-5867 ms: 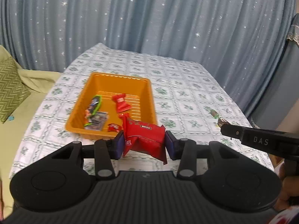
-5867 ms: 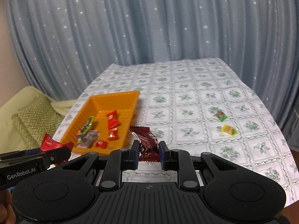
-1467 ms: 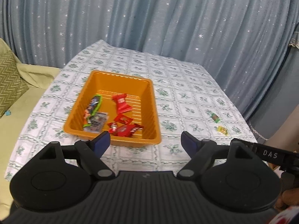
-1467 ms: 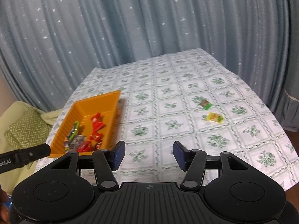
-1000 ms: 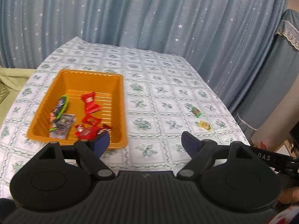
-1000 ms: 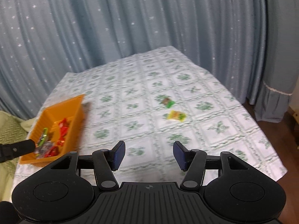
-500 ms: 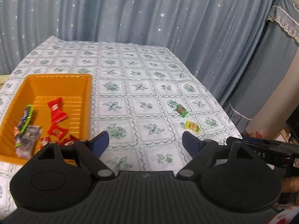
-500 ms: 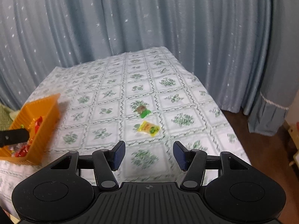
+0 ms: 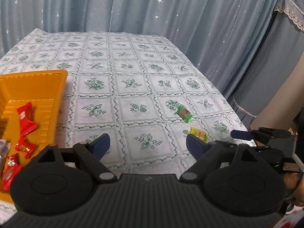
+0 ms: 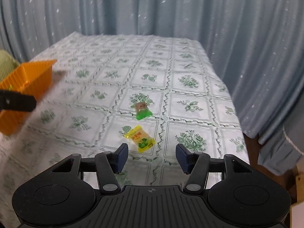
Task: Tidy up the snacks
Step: 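Move both open grippers away from the tray toward the remaining snacks, then grasp the yellow packet with the right gripper while the left gripper grasps the green-wrapped candy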
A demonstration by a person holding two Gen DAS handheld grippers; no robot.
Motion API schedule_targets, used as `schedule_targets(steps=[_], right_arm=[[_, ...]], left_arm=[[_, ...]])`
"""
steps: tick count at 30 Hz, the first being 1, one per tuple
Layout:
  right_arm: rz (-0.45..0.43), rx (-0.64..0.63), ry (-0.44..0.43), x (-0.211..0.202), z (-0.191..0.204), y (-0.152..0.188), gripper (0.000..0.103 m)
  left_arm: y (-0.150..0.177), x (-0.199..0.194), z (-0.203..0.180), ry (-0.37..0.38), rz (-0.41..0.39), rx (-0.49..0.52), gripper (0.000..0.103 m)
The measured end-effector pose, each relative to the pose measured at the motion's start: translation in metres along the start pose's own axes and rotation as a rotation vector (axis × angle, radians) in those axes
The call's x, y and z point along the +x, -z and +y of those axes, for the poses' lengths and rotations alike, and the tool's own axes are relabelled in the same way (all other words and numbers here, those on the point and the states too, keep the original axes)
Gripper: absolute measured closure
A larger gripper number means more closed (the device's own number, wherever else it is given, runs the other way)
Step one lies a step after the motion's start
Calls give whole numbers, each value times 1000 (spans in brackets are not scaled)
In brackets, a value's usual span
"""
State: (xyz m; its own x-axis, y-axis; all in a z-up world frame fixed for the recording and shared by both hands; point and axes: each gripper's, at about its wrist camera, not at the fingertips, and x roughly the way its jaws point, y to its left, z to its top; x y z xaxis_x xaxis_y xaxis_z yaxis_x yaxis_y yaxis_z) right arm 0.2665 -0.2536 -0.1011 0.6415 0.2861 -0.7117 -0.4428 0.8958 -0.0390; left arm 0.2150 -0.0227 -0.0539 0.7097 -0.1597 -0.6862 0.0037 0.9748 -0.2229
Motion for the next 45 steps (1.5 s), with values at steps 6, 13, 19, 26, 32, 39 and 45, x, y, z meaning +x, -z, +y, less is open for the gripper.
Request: schedule_targets(steps=[6, 13, 19, 26, 32, 39, 45], right_arm=[[16, -74, -51, 34, -5, -1, 47], [4, -117, -74, 54, -1, -4, 64], [3, -77, -88, 53, 1, -4, 79], [-45, 89, -9, 40, -25, -14, 80], [-51, 174, 61, 34, -42, -14, 80], [-52, 261, 108, 29, -55, -6, 80], [-56, 296, 101, 24, -57, 0, 80]], left_arm=[[-1, 19, 3, 2, 10, -11, 17], [-4, 35, 3, 17, 23, -11, 17], [-4, 45, -1, 37, 26, -21, 17], [-7, 69, -12, 60, 32, -27, 17], [-13, 101, -33, 105, 13, -40, 32], [-13, 138, -61, 150, -7, 98, 45], [-14, 161, -74, 173, -22, 229, 54]])
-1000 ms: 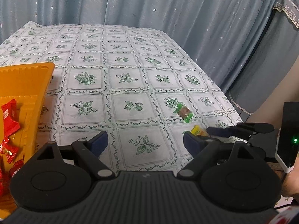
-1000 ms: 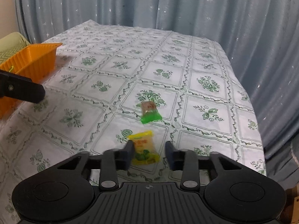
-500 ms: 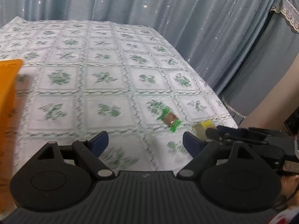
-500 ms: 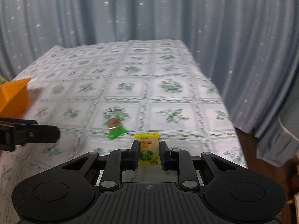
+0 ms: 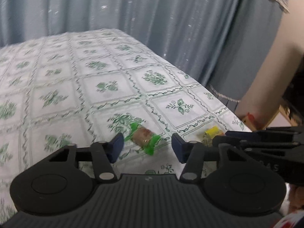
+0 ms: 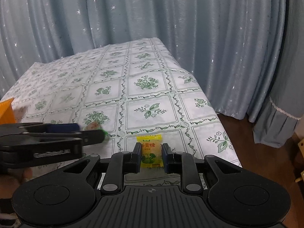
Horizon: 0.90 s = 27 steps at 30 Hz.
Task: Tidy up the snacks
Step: 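Grasp the yellow packet with the right gripper while the left gripper grasps the green-wrapped candy, then carry the yellow packet and the green-wrapped candy over the orange tray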
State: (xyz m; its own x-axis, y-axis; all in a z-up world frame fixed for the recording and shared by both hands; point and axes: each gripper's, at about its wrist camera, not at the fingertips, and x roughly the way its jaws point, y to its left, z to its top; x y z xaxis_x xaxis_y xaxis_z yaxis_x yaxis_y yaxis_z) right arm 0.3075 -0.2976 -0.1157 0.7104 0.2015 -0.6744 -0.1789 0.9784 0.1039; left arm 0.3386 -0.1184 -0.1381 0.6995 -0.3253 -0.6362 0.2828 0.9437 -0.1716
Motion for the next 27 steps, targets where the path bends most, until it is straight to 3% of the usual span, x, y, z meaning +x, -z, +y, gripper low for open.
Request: schedule_targets(steps=[5, 10, 17, 27], right_arm=[[-2, 29, -4, -3, -2, 0, 81], [-9, 29, -3, -7, 0, -1, 81], [-13, 32, -13, -17, 12, -4, 81], [-10, 48, -36, -56, 49, 0, 80]], left_arm=[[-2, 11, -1, 5, 5, 73, 72], [-1, 8, 2, -6, 25, 95, 80], [9, -23, 4, -43, 50, 29, 81], [34, -114, 16, -116, 44, -145, 81]])
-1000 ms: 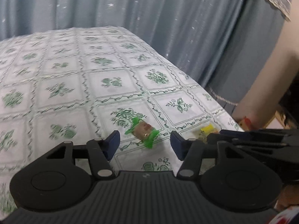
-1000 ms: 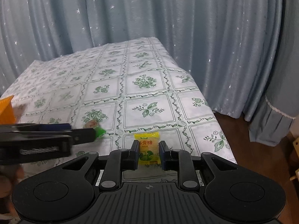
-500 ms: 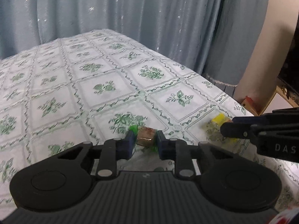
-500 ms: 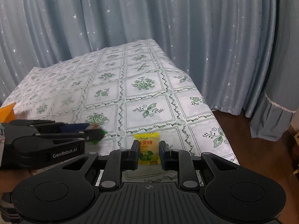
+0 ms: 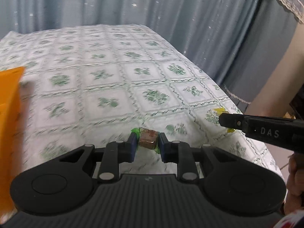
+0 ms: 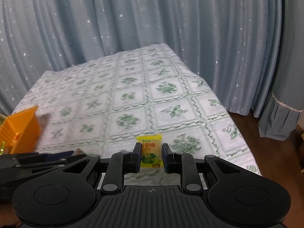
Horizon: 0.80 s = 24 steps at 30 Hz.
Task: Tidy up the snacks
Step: 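Carry the yellow packet and the green-wrapped candy over the orange tray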
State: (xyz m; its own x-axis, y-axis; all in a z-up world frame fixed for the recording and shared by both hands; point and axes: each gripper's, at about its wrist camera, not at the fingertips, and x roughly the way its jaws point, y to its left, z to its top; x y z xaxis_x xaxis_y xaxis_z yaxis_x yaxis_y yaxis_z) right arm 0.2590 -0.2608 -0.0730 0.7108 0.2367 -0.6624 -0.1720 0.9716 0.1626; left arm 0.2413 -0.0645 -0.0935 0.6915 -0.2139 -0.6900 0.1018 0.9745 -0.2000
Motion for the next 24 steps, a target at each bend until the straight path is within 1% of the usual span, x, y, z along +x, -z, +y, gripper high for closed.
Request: schedule_targets(steps=[6, 12, 24], right_arm=[[7, 17, -11, -30, 28, 10, 80], [3, 7, -19, -58, 57, 23, 80], [1, -41, -91, -99, 116, 49, 80]], left_arm=[[14, -59, 13, -37, -34, -45, 81], [31, -109, 25, -67, -59, -89, 81], [46, -186, 47, -113, -137, -148, 81]])
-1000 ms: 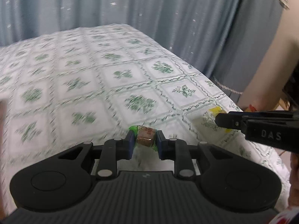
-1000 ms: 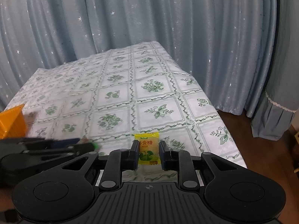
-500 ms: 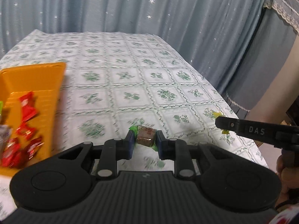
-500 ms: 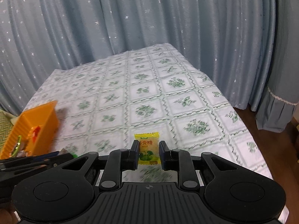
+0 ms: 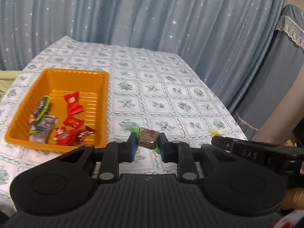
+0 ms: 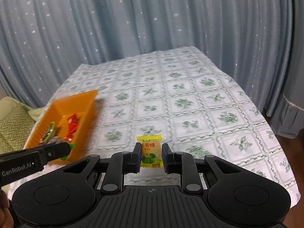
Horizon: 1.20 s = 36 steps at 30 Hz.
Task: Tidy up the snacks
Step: 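Carry the yellow packet and the green-wrapped candy over the orange tray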
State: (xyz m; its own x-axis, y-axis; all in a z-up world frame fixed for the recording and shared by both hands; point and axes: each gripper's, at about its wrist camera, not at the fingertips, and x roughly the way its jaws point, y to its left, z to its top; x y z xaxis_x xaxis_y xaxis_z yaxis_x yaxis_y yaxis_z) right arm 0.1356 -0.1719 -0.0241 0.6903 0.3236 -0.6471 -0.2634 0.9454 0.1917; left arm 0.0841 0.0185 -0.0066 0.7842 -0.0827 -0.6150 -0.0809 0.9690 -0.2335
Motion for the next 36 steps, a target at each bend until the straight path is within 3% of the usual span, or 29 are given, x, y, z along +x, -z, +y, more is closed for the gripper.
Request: schedule_targets(steps=[16, 36], right_arm=[[-8, -68, -98, -18, 68, 11, 80], [-1, -146, -141, -14, 115, 15, 80]], left_arm=[[4, -62, 50, -73, -45, -60, 81], [4, -85, 87, -109, -81, -119, 81]])
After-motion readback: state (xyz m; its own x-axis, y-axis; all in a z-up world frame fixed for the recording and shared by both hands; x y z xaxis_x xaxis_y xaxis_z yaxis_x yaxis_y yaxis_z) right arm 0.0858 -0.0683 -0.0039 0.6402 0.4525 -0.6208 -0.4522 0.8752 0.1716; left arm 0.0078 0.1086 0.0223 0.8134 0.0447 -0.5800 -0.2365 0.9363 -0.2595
